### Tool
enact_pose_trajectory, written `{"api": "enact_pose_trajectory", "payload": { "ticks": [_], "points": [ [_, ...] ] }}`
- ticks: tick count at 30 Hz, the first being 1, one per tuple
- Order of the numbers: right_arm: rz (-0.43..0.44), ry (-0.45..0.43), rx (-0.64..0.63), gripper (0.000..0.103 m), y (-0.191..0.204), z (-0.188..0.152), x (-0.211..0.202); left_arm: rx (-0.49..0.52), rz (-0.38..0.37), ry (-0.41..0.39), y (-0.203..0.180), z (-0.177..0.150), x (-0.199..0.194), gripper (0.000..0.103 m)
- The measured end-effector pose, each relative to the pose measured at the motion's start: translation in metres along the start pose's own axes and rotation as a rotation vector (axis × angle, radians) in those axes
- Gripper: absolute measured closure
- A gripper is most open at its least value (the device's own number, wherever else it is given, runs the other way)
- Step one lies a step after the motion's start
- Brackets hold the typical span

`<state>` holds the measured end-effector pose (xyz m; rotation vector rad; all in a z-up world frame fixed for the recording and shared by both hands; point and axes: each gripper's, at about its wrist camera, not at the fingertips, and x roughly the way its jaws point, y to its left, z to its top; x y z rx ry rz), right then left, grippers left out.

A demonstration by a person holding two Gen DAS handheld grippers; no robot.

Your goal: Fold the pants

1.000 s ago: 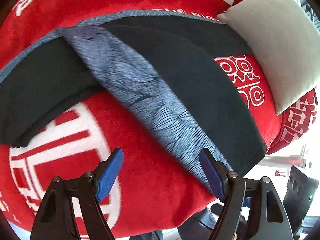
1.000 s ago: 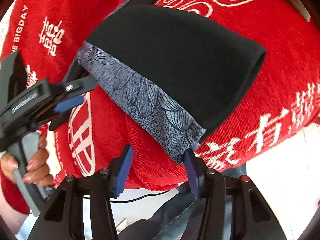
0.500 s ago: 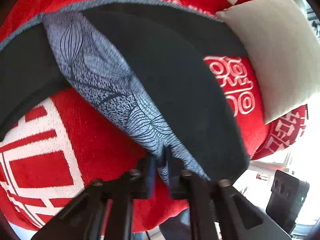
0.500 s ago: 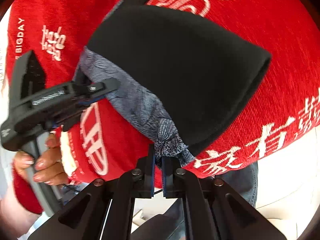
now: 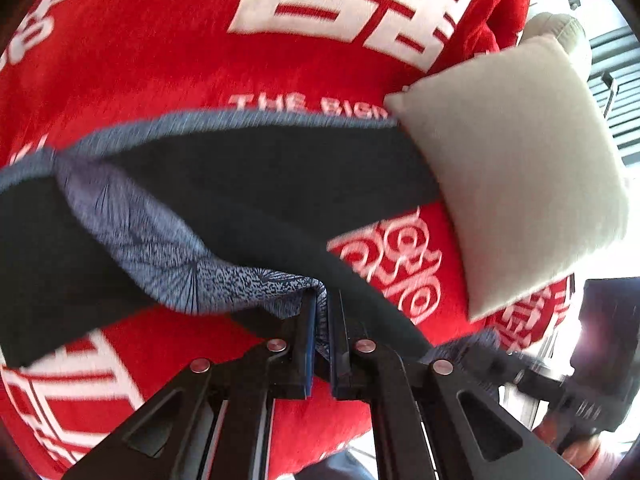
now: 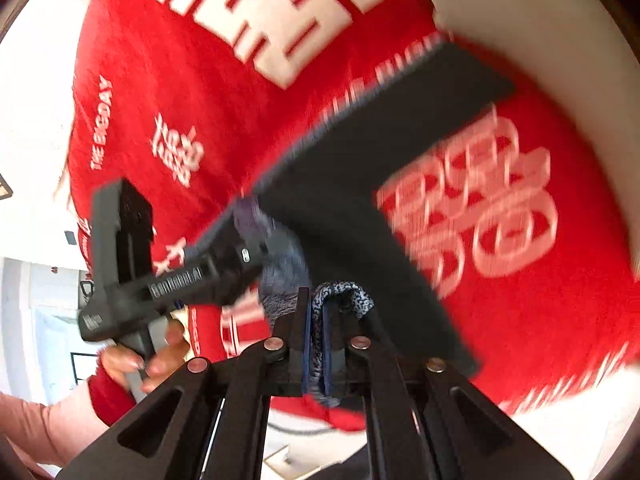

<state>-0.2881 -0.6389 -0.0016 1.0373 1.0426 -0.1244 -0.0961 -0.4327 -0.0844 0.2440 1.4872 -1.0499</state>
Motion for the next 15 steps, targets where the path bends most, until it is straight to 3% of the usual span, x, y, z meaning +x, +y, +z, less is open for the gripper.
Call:
{"api": "enact_pose_trajectory", "payload": {
  "ticks": [9, 15],
  "points": [
    [-0.004, -0.043, -0.063, 0.098, -0.006, 0.132, -0.007, -0.036, 0.012, -0.080, -0.014, 0.085, 0.015, 0.097],
    [-0.163, -0.061, -0.093, 0.098, -0.022, 0.203, 0.008, -0.061, 0.058, -0.111, -0.008, 0.130, 0.037, 0.097]
  ]
}}
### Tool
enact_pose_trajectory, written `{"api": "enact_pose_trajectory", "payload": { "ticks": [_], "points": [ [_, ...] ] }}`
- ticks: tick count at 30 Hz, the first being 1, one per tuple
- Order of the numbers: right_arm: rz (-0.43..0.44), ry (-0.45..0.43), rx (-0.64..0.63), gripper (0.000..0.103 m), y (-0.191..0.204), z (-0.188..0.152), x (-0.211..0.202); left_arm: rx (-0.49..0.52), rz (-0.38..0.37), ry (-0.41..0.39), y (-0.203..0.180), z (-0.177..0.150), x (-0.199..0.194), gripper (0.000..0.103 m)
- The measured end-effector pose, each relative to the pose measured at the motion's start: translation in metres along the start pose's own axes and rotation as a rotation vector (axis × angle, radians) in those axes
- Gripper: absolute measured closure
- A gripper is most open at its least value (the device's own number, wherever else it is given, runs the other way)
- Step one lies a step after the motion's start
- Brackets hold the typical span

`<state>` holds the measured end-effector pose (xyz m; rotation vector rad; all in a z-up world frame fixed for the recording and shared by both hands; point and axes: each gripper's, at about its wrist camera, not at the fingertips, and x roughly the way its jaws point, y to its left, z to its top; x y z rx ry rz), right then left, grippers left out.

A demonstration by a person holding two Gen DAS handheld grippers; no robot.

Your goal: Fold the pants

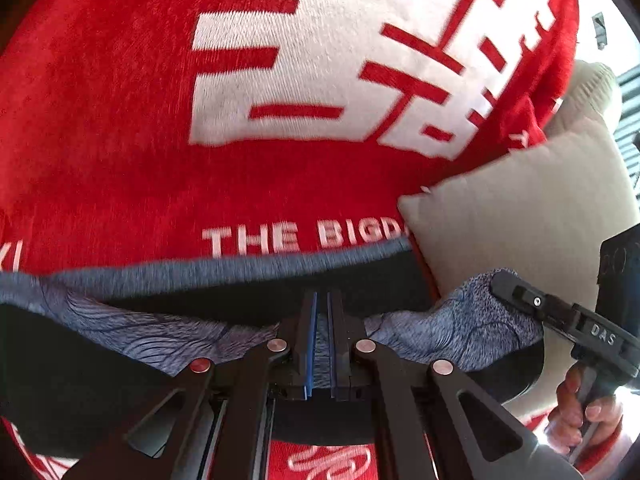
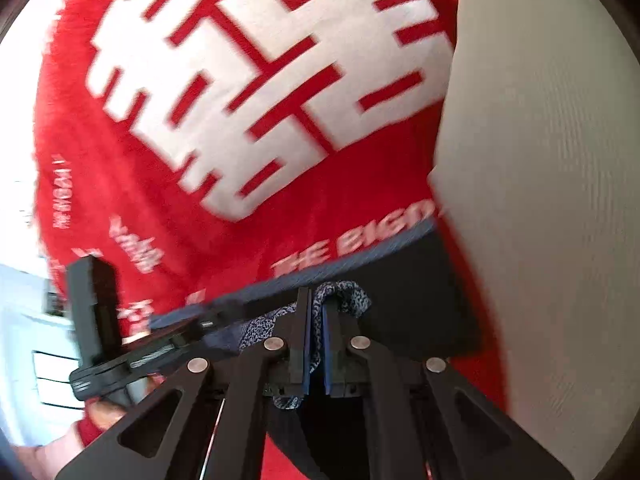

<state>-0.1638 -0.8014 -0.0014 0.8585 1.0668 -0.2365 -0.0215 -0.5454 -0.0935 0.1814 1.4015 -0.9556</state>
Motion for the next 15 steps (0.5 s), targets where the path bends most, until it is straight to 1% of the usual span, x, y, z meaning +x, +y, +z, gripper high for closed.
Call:
{"api": "enact_pose_trajectory", "payload": {
  "ticks": [2, 3, 5, 8, 10, 12, 13, 14, 15],
  "points": [
    [-0.050, 0.016, -0.019, 0.098, -0.008, 0.017, 0.015, -0.002, 0.024, -0.006, 0.002, 0.006, 0.007, 0.097],
    [-0.076, 0.028, -0.029, 0.098, -0.011, 0.024, 0.024, 0.002, 0.050, -0.011, 0.003, 0.008, 0.010, 0.097],
    [-0.121, 0.048, -0.060, 0.098, -0.014, 0.029, 0.040, 0.005, 0.092, -0.022, 0.005, 0.008, 0.012, 0.097],
    [-0.221, 0.078, -0.185, 0.098, -0.004, 0.032, 0.067, 0.006, 0.126, -0.019, 0.013, 0.000, 0.013, 0.097],
    [-0.272, 0.089, -0.227, 0.098, -0.001, 0.033, 0.081, 0.015, 0.170, -0.016, 0.018, -0.009, 0.011, 0.097],
    [-0.339, 0.092, -0.243, 0.098, -0.002, 0.035, 0.091, 0.027, 0.217, -0.012, 0.021, -0.020, 0.009, 0.096],
    [-0.350, 0.090, -0.239, 0.098, -0.003, 0.037, 0.093, 0.035, 0.240, -0.007, 0.023, -0.025, 0.009, 0.096],
    [-0.340, 0.088, -0.228, 0.097, -0.003, 0.039, 0.092, 0.041, 0.258, -0.003, 0.024, -0.031, 0.008, 0.096],
    [-0.325, 0.091, -0.220, 0.091, -0.001, 0.041, 0.090, 0.046, 0.282, 0.004, 0.027, -0.038, 0.008, 0.096]
  ]
}}
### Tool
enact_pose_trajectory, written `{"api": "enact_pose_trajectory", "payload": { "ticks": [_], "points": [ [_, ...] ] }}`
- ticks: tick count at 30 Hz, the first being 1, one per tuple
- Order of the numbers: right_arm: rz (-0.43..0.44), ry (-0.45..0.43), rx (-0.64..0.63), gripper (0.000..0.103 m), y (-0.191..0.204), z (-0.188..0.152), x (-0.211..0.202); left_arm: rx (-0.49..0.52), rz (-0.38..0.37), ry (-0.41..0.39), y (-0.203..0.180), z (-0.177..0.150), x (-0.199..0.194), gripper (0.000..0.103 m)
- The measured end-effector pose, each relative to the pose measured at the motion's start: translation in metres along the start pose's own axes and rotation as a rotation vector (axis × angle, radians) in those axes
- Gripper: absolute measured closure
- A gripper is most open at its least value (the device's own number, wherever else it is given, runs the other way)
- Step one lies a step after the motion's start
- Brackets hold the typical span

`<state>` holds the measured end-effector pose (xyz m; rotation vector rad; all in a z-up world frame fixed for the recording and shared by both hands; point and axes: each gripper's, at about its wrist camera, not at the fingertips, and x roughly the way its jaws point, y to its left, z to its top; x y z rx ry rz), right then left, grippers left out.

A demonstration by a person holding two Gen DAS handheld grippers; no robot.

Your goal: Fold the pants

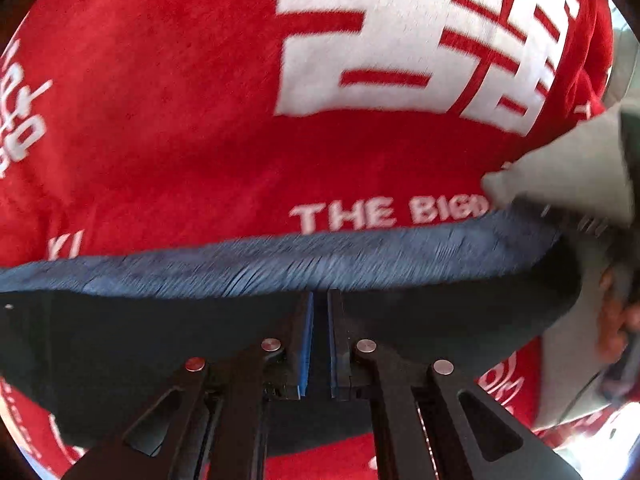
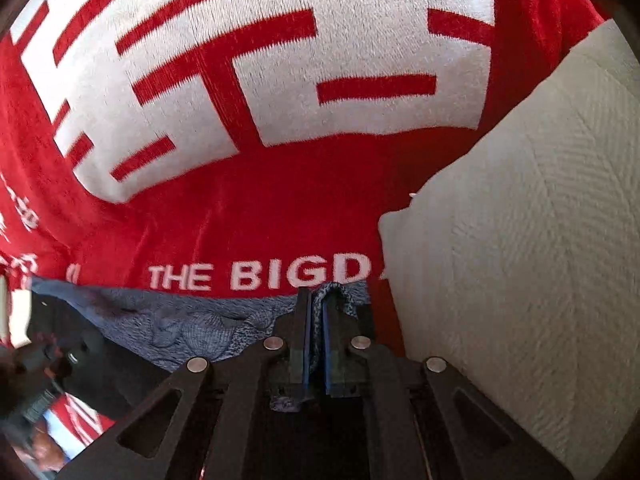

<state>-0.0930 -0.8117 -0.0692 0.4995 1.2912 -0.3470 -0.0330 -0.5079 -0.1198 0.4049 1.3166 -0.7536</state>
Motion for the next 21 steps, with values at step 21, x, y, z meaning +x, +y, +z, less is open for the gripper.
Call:
{"api": "enact_pose_trajectory", "payload": {
  "ticks": [21],
  "points": [
    [-0.181, 0.008, -0.071, 0.069, 0.018, -0.050, 0.044, 0.083, 0.231, 0.006, 0.003, -0.016, 0.051, 0.096]
  ]
}}
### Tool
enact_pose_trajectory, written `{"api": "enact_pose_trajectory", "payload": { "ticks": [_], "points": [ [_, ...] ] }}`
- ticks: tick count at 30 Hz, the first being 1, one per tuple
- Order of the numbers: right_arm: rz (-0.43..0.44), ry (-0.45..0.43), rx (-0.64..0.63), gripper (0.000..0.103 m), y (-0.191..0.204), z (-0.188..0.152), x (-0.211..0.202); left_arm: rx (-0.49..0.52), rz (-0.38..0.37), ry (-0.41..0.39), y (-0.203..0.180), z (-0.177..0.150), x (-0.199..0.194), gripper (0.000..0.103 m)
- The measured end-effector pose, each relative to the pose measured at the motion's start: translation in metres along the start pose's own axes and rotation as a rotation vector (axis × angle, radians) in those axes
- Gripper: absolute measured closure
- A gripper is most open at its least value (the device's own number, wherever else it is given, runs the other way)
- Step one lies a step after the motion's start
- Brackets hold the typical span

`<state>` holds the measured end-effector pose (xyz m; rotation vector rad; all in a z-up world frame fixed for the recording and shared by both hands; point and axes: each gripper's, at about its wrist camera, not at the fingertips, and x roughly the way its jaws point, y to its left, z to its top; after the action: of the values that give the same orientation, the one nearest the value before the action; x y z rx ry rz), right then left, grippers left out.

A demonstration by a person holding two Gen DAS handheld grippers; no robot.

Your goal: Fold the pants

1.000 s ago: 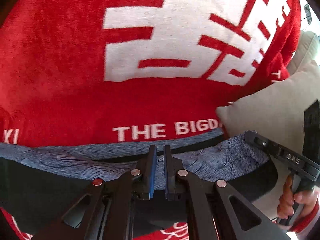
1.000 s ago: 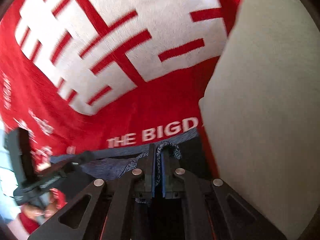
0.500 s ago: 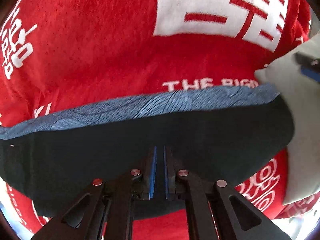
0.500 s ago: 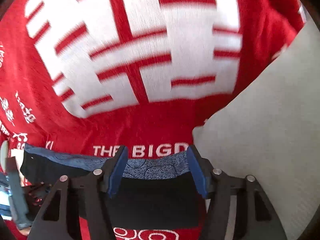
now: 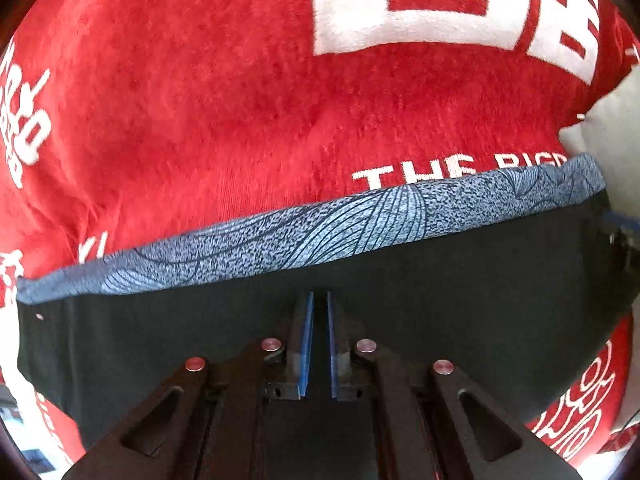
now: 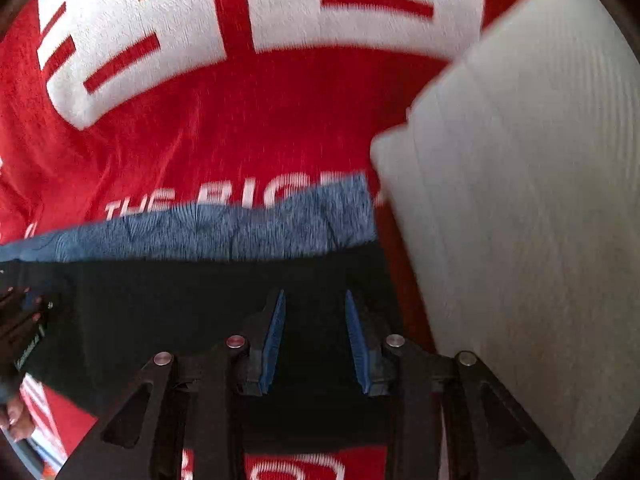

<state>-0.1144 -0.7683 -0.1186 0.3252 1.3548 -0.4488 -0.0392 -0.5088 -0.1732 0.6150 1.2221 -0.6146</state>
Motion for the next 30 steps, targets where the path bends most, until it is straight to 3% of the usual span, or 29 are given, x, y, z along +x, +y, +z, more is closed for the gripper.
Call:
{"api": "enact_pose_trajectory", "payload": {
  "ticks": [3, 6, 7, 8, 10, 15, 17, 20, 30],
  "points": [
    [-0.032, 0.017, 0.001, 0.067, 0.005, 0.013, 0.003, 0.002, -0.023, 0.020, 0.000, -0.001, -0.006, 0.096],
    [0.026, 0.040, 0.075, 0.055, 0.003, 0.015, -0.001, -0.007, -0.045, 0.027, 0.004, -0.004, -0.014, 0.096],
    [0.041, 0.042, 0.082, 0.052, 0.003, 0.014, -0.003, -0.004, -0.051, 0.021, 0.004, -0.006, -0.018, 0.088],
    [0.047, 0.042, 0.076, 0.051, 0.004, 0.010, -0.006, -0.006, -0.061, 0.012, 0.005, -0.008, -0.022, 0.057],
    [0.052, 0.042, 0.057, 0.050, 0.006, 0.002, -0.011, -0.023, -0.058, -0.011, 0.009, -0.012, -0.030, 0.026],
    [0.079, 0.050, 0.071, 0.049, 0.005, -0.016, -0.021, -0.021, -0.088, -0.012, 0.007, -0.017, -0.041, 0.026],
    [0.087, 0.052, 0.081, 0.042, 0.006, -0.021, -0.024, -0.016, -0.088, -0.009, 0.007, -0.020, -0.045, 0.025],
    [0.075, 0.035, 0.078, 0.041, 0.013, -0.031, -0.032, -0.009, -0.088, -0.004, 0.005, -0.025, -0.049, 0.025],
    [0.066, 0.045, 0.059, 0.037, 0.048, -0.044, -0.040, -0.063, -0.104, 0.052, 0.063, -0.078, -0.056, 0.025]
  ]
}}
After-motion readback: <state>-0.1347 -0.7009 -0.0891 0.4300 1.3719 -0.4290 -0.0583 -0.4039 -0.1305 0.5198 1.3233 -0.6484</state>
